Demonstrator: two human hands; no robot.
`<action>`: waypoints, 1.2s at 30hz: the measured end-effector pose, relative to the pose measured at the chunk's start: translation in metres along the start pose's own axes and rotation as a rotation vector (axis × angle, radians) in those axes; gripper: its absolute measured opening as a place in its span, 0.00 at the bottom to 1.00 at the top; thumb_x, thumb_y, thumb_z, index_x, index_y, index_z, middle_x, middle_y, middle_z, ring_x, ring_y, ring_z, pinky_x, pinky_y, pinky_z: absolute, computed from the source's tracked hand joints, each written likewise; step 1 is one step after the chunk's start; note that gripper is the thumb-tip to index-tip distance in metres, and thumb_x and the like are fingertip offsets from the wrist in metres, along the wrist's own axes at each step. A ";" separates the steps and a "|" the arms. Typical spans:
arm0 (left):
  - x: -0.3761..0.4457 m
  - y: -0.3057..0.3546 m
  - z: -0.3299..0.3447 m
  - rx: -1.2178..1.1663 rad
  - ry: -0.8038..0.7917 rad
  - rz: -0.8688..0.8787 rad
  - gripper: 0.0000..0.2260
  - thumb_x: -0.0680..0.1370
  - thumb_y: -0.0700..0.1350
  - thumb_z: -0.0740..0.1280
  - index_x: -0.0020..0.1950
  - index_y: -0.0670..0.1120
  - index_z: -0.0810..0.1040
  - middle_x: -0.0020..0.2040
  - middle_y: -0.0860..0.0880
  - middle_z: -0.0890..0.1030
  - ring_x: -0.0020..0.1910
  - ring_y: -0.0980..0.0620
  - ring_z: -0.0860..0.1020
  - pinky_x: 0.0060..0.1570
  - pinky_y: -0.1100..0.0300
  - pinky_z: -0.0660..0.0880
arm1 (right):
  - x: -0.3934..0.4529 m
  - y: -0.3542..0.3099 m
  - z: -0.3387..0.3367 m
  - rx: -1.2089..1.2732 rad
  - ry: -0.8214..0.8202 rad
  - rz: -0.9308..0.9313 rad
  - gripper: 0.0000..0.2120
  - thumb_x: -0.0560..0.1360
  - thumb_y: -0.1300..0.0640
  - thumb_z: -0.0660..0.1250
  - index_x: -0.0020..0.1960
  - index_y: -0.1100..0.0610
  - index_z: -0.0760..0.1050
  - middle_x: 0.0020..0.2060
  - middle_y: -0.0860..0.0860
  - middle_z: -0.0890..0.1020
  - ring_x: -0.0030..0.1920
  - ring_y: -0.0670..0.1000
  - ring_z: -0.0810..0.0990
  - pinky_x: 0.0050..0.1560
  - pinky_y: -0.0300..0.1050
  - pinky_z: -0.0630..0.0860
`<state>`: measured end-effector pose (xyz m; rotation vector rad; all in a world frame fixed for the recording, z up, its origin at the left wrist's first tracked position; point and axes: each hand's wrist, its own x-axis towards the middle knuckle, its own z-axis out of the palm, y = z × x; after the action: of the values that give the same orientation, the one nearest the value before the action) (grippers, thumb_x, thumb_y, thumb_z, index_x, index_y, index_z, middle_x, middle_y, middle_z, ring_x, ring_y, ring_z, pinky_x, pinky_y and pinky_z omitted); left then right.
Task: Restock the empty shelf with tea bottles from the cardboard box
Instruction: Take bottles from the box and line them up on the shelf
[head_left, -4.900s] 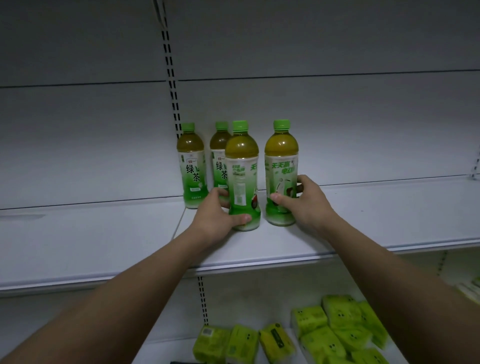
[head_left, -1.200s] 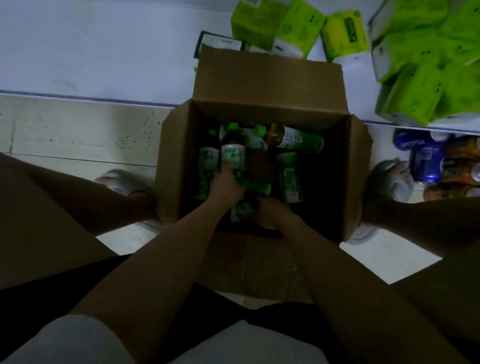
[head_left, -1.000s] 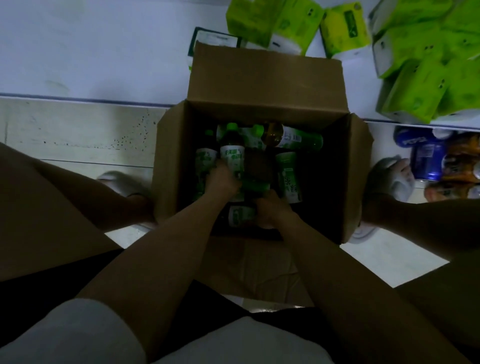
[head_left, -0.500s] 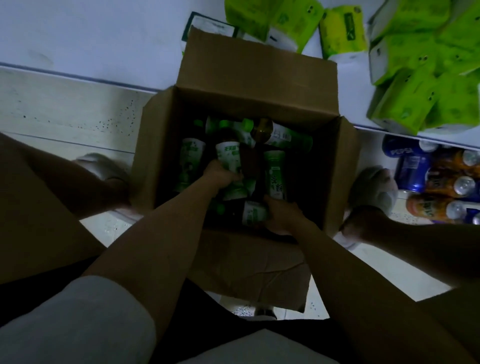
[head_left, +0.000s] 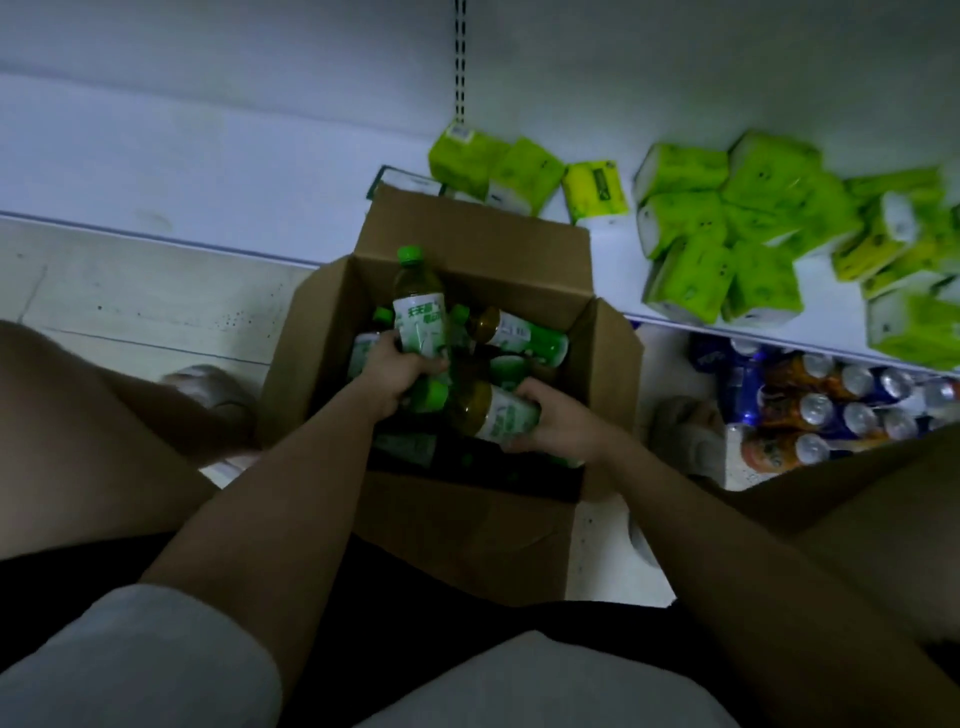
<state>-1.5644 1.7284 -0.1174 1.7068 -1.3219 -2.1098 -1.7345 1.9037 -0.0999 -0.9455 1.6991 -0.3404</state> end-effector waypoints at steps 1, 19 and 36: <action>-0.006 0.004 0.000 -0.008 -0.008 0.029 0.26 0.70 0.34 0.73 0.65 0.41 0.70 0.54 0.44 0.80 0.51 0.45 0.79 0.45 0.50 0.80 | -0.007 -0.004 -0.008 0.045 0.030 -0.011 0.24 0.62 0.45 0.77 0.52 0.44 0.69 0.51 0.44 0.77 0.50 0.43 0.78 0.46 0.40 0.75; -0.110 0.085 0.058 -0.363 -0.544 0.303 0.30 0.75 0.65 0.62 0.69 0.47 0.73 0.66 0.41 0.77 0.65 0.39 0.75 0.64 0.40 0.70 | -0.108 -0.104 -0.102 0.789 0.195 -0.345 0.22 0.75 0.44 0.64 0.63 0.54 0.77 0.60 0.58 0.82 0.60 0.58 0.81 0.58 0.54 0.79; -0.275 0.248 0.090 0.032 -0.453 0.797 0.25 0.72 0.65 0.62 0.55 0.47 0.79 0.45 0.46 0.85 0.44 0.49 0.84 0.44 0.55 0.80 | -0.241 -0.179 -0.209 0.681 0.332 -0.752 0.35 0.65 0.30 0.62 0.61 0.52 0.78 0.44 0.50 0.87 0.46 0.48 0.85 0.51 0.47 0.79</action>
<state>-1.6436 1.7851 0.2506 0.5156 -1.7526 -1.9875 -1.8323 1.9166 0.2524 -0.9934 1.2806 -1.5353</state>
